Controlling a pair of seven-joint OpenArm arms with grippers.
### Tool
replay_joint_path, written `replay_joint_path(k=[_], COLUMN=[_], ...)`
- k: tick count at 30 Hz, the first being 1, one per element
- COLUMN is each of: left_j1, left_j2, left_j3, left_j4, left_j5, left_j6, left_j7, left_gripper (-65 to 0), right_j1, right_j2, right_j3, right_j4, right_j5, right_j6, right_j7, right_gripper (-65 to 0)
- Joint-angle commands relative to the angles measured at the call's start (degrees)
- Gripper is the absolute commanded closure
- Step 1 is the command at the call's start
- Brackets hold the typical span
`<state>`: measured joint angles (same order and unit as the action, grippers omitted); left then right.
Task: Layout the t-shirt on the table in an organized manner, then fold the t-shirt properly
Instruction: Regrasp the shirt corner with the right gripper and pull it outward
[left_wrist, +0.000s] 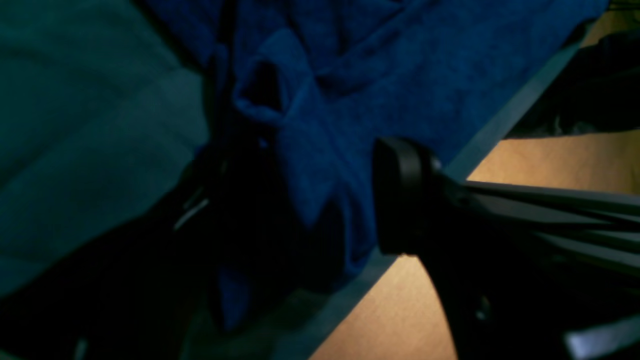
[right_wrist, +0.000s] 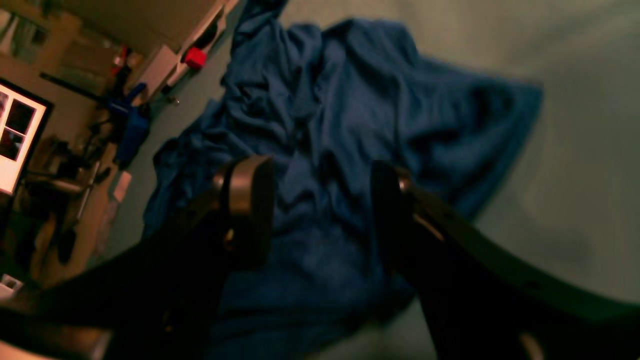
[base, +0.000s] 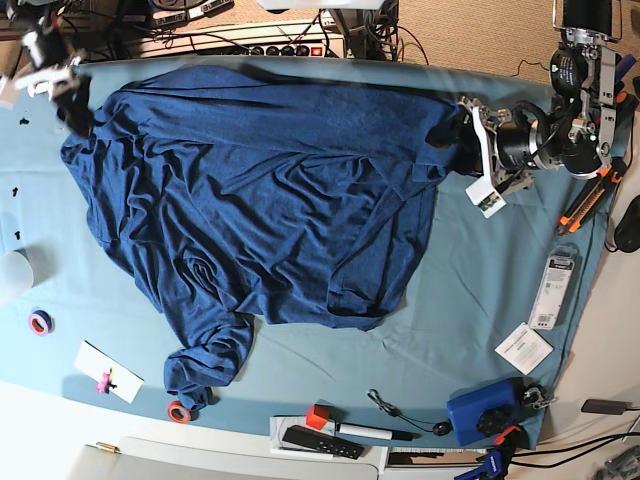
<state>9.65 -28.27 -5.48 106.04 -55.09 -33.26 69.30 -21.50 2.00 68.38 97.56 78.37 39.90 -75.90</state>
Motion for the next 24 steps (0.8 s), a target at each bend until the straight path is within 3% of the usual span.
replay_joint_path(k=[1,9,16,24], left_j1=[-0.61,-0.61,-0.61,-0.63], left_j2=[-0.59,-0.63,-0.63,-0.63], left_j3=[-0.33,-0.33,-0.31,-0.33], left_j4=[0.94,0.94,0.94,0.94], left_j5=[-1.25,-1.70,-1.73,-1.73], left_j6=[-0.07,-0.09,-0.09,-0.07], left_j7=[-1.01,-0.87,-0.81,-0.81], left_gripper=[-35.6,-35.6,-35.6,-35.6], right_j1=[-1.33,-4.37,-4.07,-4.04], right_j2=[0.22,-3.30,-3.43,-3.43], right_j3=[0.70,0.55,-3.26,-3.85], right_j4=[0.92,0.90,-2.05,-8.63], right_j5=[2.14,1.53,-6.05,-6.19], right_j6=[0.10,0.10,0.10,0.10], right_j7=[1.16,2.45,6.01,7.58], right_gripper=[-31.6,-31.6,-31.6,-31.6])
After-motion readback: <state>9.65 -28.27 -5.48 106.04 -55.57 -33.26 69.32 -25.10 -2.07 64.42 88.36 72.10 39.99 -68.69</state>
